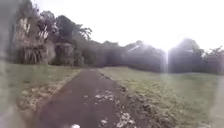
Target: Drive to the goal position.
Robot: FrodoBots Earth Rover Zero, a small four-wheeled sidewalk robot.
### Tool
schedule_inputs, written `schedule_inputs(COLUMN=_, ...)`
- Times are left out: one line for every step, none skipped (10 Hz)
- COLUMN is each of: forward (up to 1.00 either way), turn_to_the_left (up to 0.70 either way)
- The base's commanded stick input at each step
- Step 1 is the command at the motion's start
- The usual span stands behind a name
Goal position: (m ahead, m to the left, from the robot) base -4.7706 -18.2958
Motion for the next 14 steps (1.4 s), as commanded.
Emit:
schedule_inputs(forward=0.85, turn_to_the_left=-0.34)
schedule_inputs(forward=0.85, turn_to_the_left=-0.34)
schedule_inputs(forward=0.85, turn_to_the_left=-0.34)
schedule_inputs(forward=0.85, turn_to_the_left=-0.34)
schedule_inputs(forward=0.85, turn_to_the_left=-0.23)
schedule_inputs(forward=0.85, turn_to_the_left=-0.04)
schedule_inputs(forward=0.85, turn_to_the_left=-0.01)
schedule_inputs(forward=0.85, turn_to_the_left=0.0)
schedule_inputs(forward=0.85, turn_to_the_left=0.0)
schedule_inputs(forward=0.85, turn_to_the_left=0.0)
schedule_inputs(forward=0.85, turn_to_the_left=-0.1)
schedule_inputs(forward=0.85, turn_to_the_left=-0.29)
schedule_inputs(forward=0.85, turn_to_the_left=-0.34)
schedule_inputs(forward=0.85, turn_to_the_left=-0.34)
